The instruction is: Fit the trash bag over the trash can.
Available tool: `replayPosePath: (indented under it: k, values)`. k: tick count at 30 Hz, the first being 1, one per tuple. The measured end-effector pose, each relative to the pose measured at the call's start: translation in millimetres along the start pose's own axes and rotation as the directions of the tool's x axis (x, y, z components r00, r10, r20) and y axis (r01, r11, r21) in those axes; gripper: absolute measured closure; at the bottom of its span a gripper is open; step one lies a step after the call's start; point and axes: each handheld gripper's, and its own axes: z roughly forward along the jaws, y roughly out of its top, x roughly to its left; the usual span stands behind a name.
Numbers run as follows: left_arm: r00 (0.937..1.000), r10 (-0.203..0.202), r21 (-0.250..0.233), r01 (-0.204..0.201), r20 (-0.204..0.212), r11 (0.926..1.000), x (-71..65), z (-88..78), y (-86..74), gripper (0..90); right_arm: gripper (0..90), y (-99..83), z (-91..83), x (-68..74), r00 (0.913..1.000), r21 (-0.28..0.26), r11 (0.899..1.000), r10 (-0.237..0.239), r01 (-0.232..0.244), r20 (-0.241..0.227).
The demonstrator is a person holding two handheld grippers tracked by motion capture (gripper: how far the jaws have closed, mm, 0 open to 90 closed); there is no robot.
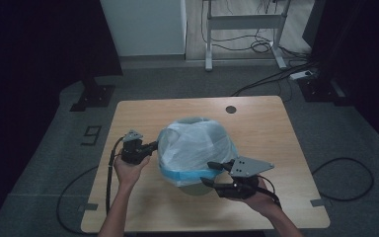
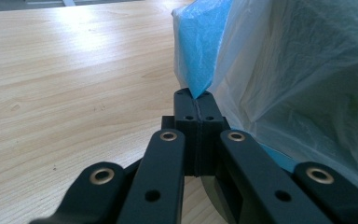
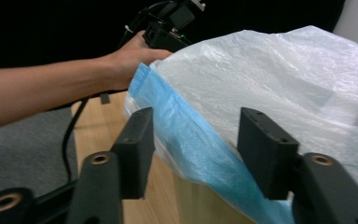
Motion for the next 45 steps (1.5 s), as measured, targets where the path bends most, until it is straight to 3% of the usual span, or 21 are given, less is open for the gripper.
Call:
replayPosePath:
  k: [4, 9, 17, 21, 27, 38, 42, 45]
  values:
    - [1.0, -0.001, 0.002, 0.001, -0.002, 1.0, 0.4, 0.6, -0.2, 89.5, 59.5, -1.8, 0.2, 3.9, 0.9974, 0.023, 0.998, -0.055, 0.054, 0.048]
    - [1.0, -0.003, 0.005, 0.003, -0.002, 1.0, 0.3, 1.6, -0.2, 89.5, 74.2, -1.2, -4.7, 10.1, 0.9944, 0.007, 0.997, -0.079, 0.079, 0.07]
    - [1.0, -0.002, 0.006, 0.002, -0.004, 1.0, 0.9, 0.4, -0.2, 89.5, 86.9, -8.8, -13.8, 12.8, 0.9966, -0.013, 0.998, -0.066, 0.066, 0.05]
    - [1.0, -0.003, 0.007, 0.003, -0.003, 1.0, 1.2, -0.5, -0.8, 89.5, 88.0, -21.1, -15.3, 15.2, 0.9988, -0.009, 0.999, -0.046, 0.046, 0.015]
    - [1.0, -0.007, 0.013, 0.007, -0.005, 0.9999, 3.0, -1.2, -2.4, 89.6, 88.5, -49.8, -8.1, 10.7, 1.0, 0.049, 0.999, 0.008, -0.008, 0.003]
    - [0.9999, -0.016, 0.04, 0.016, 0.001, 0.9991, 3.8, 5.2, -7.7, 89.5, 88.6, -103.7, 13.8, -10.7, 0.991, 0.135, 0.982, 0.132, -0.134, 0.022]
    - [0.9998, -0.017, 0.044, 0.017, 0.003, 0.9989, 4.1, 6.4, -10.0, 89.5, 88.4, -118.2, 16.6, -16.4, 0.9833, 0.127, 0.975, 0.18, -0.182, 0.027]
    - [0.9999, -0.016, 0.043, 0.016, 0.001, 0.999, 5.2, 5.8, -10.1, 89.5, 73.4, -118.4, 8.4, -13.4, 0.983, 0.072, 0.981, 0.177, -0.18, 0.049]
